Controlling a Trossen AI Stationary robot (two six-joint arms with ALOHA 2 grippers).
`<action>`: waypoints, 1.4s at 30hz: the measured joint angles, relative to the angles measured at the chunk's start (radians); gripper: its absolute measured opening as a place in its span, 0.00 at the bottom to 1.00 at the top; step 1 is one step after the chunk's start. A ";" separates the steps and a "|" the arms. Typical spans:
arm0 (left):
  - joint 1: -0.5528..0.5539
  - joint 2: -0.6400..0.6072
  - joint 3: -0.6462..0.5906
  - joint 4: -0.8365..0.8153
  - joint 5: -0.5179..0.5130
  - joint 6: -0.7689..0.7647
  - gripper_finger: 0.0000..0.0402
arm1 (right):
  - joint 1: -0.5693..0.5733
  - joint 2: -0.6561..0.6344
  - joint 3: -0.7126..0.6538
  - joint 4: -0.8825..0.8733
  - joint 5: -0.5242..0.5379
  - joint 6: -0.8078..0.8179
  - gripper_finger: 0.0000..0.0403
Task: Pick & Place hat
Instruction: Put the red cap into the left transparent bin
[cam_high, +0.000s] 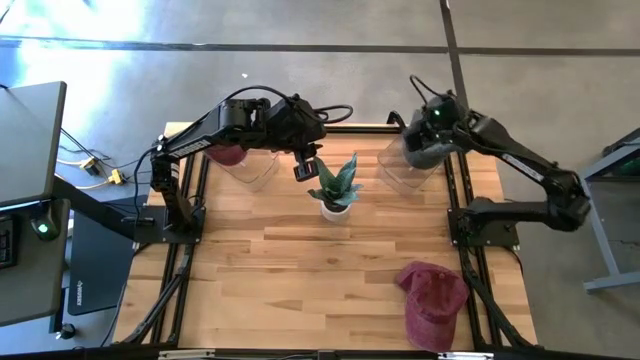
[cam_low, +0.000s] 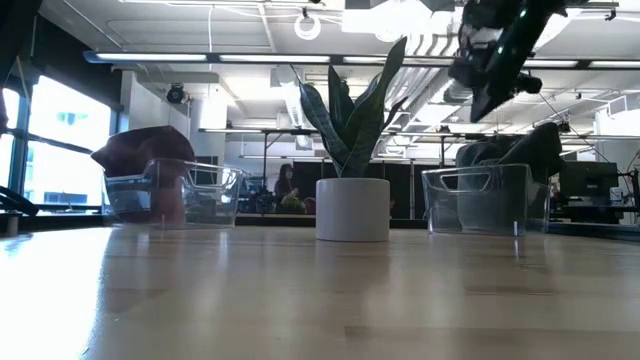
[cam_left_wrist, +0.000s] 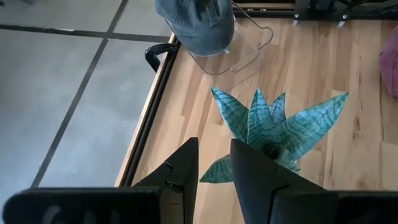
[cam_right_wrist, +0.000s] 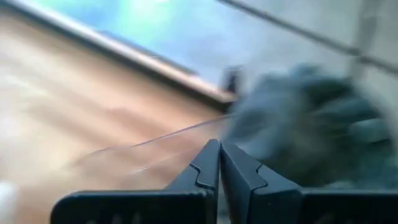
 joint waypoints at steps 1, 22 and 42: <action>0.000 0.000 0.000 0.000 0.000 0.008 0.22 | 0.024 -0.021 0.000 -0.015 -0.041 0.023 0.02; 0.001 0.000 0.000 -0.123 -0.074 0.129 0.22 | 0.929 -0.101 -0.012 -0.487 -0.779 0.512 0.11; 0.000 0.000 0.000 -0.119 0.008 0.117 0.22 | 1.406 -0.101 -0.431 -0.160 -0.626 0.967 0.77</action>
